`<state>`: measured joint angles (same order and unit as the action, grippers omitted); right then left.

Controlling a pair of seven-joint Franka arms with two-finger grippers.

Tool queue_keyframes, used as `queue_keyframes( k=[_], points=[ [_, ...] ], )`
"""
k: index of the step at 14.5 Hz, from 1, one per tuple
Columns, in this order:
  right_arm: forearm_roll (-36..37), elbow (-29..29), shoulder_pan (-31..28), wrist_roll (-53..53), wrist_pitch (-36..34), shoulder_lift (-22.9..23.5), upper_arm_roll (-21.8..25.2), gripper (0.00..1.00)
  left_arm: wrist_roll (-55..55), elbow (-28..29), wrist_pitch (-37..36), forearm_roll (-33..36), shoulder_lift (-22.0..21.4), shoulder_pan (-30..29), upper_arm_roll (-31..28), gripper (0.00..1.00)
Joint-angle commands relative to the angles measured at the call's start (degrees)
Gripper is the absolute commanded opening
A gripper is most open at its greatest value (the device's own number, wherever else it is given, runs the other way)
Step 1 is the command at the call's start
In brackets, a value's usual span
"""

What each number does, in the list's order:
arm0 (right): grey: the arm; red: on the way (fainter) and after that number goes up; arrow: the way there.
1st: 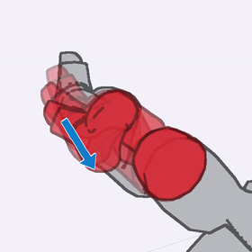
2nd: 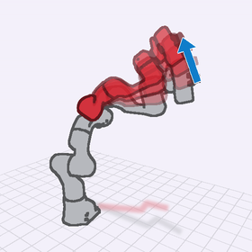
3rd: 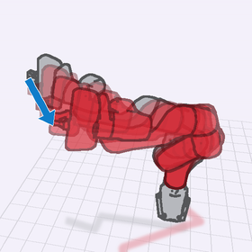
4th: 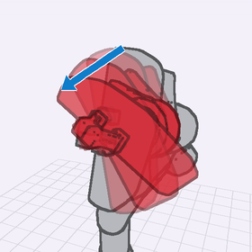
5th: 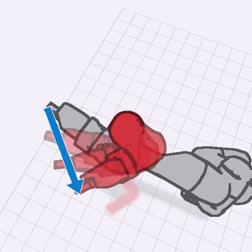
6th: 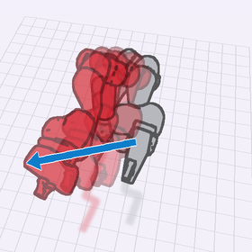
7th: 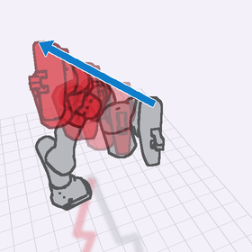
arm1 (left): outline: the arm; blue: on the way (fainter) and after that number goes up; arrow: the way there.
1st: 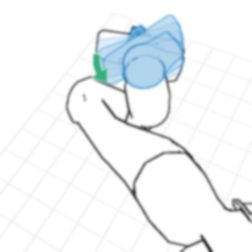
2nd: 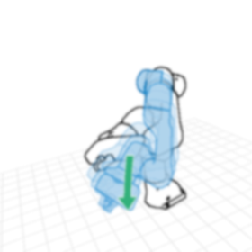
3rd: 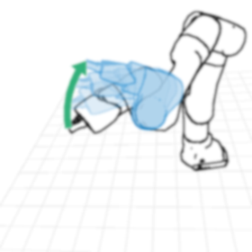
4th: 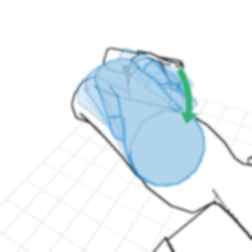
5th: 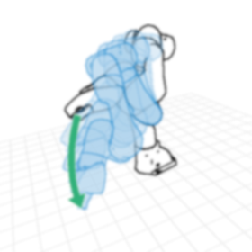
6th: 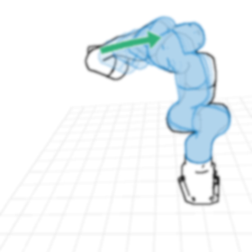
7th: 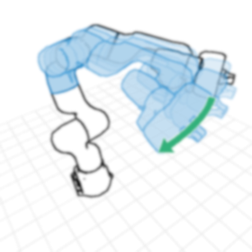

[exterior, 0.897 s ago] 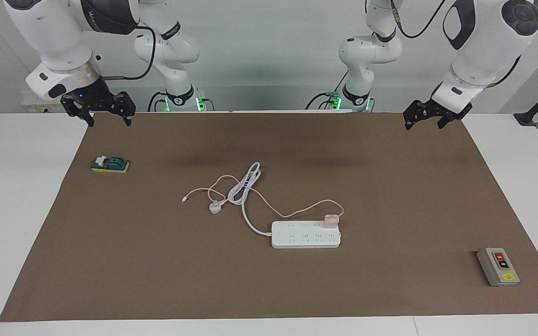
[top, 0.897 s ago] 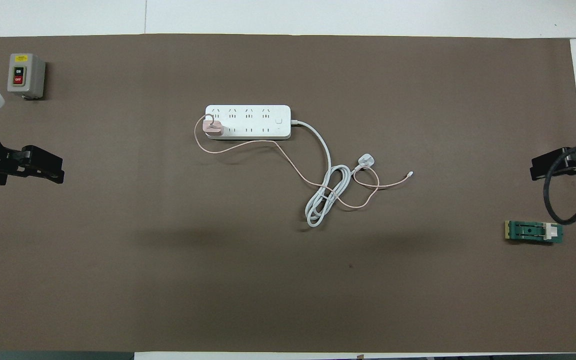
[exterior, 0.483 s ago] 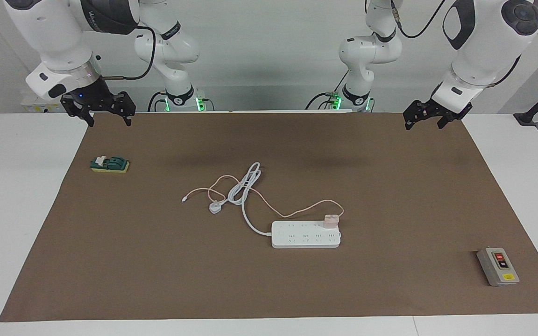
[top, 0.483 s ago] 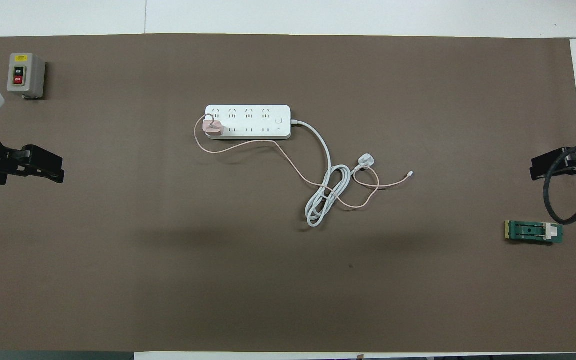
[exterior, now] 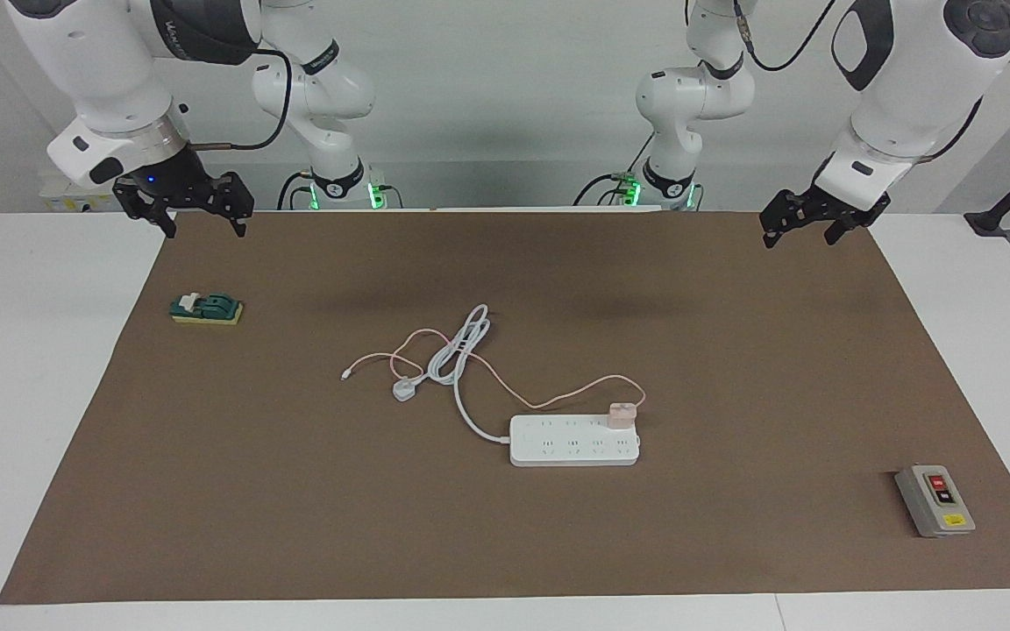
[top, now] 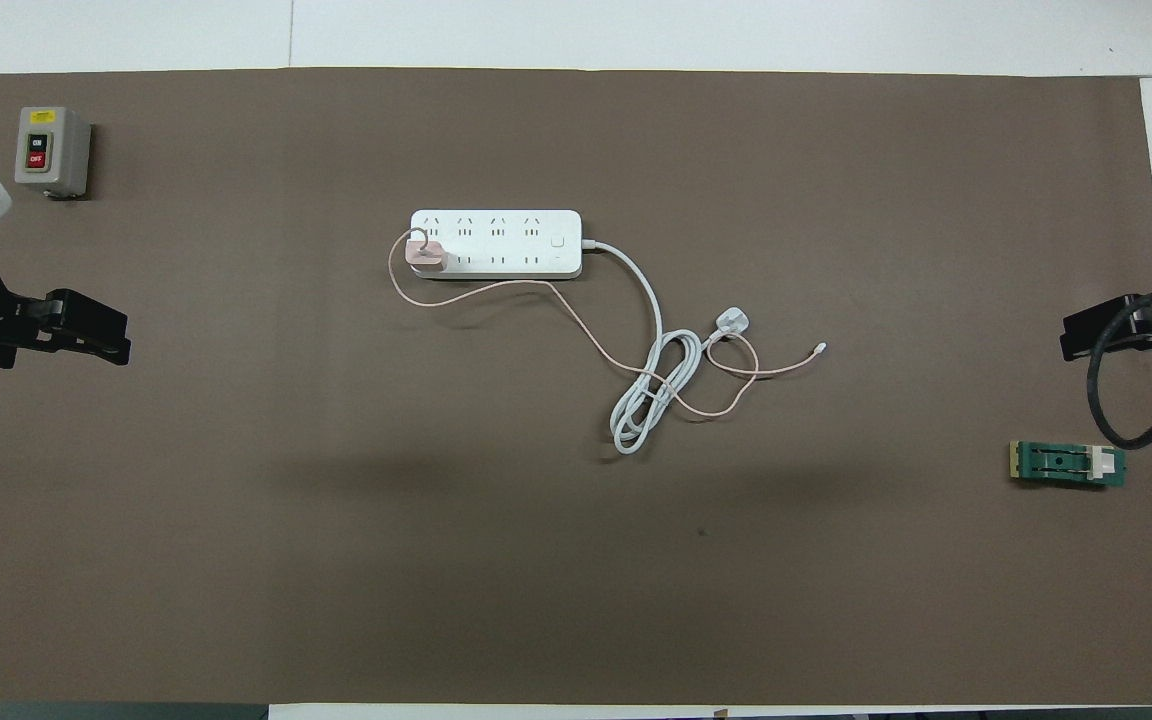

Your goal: Unplug charger and place it aside

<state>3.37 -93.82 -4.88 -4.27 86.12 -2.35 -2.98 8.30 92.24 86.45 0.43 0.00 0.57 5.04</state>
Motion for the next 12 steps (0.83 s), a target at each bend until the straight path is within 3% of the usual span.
queue_keyframes(
  k=[1, 4, 6, 9, 12],
  points=[
    [-0.2, -0.8, -0.8, 0.1, 0.3, -1.1, -0.5, 1.0, 12.1, 1.9, 4.0, -0.2, -1.0, 0.3, 0.2, 1.0],
    [-0.3, -1.2, -0.7, 0.5, 0.6, -1.2, -0.5, 1.0, 20.7, 3.2, 3.5, -0.5, -0.9, 2.4, 0.1, 1.0],
    [-0.3, -2.4, -0.4, 0.9, 2.1, -1.3, -0.5, 1.0, 33.9, 2.4, 4.2, -2.1, 0.5, 2.8, 0.1, 1.0],
    [-1.4, -6.0, 0.0, 5.7, 5.7, -1.8, -0.8, 1.0, 51.6, -2.1, 3.6, -3.0, 5.3, 5.0, 1.0, 1.0],
    [-7.0, -8.7, 2.4, 15.9, 9.0, -0.5, -1.4, 1.0, 69.5, -3.7, 6.4, -2.9, 10.0, 8.6, 1.0, 1.0]
  ],
)
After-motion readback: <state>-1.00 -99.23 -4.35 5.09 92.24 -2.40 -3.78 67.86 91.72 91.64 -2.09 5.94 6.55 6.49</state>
